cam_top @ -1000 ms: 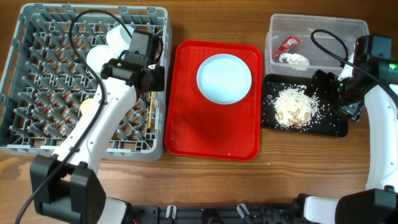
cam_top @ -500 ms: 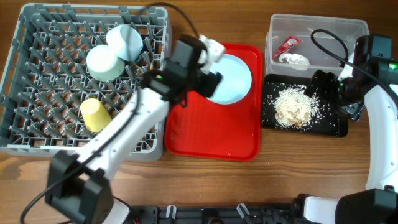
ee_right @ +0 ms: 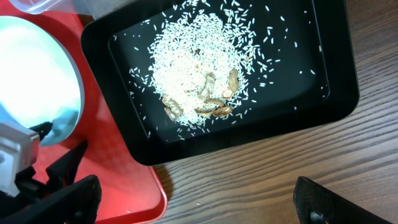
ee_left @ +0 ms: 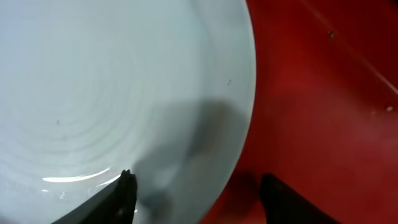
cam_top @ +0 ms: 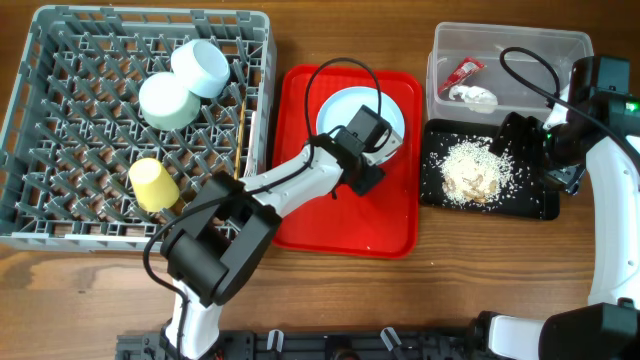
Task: Sort waste into correct bins and load items into the dishwasher rack
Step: 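Reach the left gripper to the white plate edge on the red tray, then lift the white plate with the left gripper and carry it to the rack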
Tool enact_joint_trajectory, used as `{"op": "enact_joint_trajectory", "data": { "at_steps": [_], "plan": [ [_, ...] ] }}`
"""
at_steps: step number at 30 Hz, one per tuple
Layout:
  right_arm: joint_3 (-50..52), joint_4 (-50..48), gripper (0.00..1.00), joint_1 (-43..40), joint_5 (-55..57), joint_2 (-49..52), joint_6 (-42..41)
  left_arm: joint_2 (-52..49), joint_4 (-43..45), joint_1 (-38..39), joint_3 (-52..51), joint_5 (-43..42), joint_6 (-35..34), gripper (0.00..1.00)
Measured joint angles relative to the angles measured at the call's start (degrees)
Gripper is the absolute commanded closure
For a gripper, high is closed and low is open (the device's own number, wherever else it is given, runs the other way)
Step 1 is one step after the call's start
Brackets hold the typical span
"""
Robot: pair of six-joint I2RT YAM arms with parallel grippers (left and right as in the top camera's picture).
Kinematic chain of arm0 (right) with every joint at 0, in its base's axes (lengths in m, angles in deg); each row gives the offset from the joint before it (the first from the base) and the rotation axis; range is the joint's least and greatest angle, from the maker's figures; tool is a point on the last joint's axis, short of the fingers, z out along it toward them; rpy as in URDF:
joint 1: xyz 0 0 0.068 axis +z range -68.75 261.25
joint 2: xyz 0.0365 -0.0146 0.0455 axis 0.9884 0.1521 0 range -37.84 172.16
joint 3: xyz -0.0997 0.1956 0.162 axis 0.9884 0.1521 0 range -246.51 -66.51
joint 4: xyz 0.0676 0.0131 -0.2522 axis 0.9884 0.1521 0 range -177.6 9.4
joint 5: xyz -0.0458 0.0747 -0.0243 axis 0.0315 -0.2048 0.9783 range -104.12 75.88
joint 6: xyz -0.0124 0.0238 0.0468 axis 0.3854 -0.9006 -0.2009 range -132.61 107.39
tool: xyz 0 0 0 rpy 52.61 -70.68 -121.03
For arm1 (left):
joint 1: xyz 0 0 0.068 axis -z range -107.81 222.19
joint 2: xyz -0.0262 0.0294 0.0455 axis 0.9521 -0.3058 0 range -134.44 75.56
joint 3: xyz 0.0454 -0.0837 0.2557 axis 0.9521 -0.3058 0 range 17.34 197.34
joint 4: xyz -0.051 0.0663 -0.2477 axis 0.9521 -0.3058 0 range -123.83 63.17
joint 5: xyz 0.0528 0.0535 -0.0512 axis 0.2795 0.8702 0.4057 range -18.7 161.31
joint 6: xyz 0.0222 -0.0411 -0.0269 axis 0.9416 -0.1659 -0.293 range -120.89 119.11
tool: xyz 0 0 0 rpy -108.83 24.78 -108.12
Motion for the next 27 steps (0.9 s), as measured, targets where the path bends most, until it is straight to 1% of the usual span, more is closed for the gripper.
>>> {"op": "enact_joint_trajectory", "data": {
  "at_steps": [2, 3, 7, 9, 10, 17, 22, 24, 27],
  "plan": [
    [0.0, 0.0, 0.0, 0.0, 0.0, 0.0, 0.0, 0.0, -1.9, 0.0, 0.0, 1.1, 0.0, 0.78],
    [0.0, 0.0, 0.0, 0.0, 0.0, 0.0, 0.0, 0.0, -3.3, 0.0, 0.3, 1.4, 0.1, 0.83],
    [0.0, 0.0, 0.0, 0.0, 0.0, 0.0, 0.0, 0.3, -6.9, 0.1, 0.8, 2.4, 0.2, 0.85],
    [0.0, 0.0, 0.0, 0.0, 0.0, 0.0, 0.0, 0.3, -7.0, 0.1, 0.8, 2.6, 0.2, 0.91],
    [0.0, 0.0, 0.0, 0.0, 0.0, 0.0, 0.0, 0.3, -7.0, 0.1, 0.8, 2.6, 0.2, 0.96],
    [0.0, 0.0, 0.0, 0.0, 0.0, 0.0, 0.0, 0.5, -7.1, 0.2, 1.0, 3.4, 0.6, 0.96],
    [0.0, 0.0, 0.0, 0.0, 0.0, 0.0, 0.0, 1.1, -7.7, 0.3, 1.0, 7.7, 0.6, 0.96],
    [0.0, 0.0, 0.0, 0.0, 0.0, 0.0, 0.0, 2.6, -8.0, 0.4, 0.9, 9.1, 0.6, 0.96],
    [0.0, 0.0, 0.0, 0.0, 0.0, 0.0, 0.0, 8.6, -8.0, 0.4, 1.0, 10.5, 0.6, 0.96]
  ]
}}
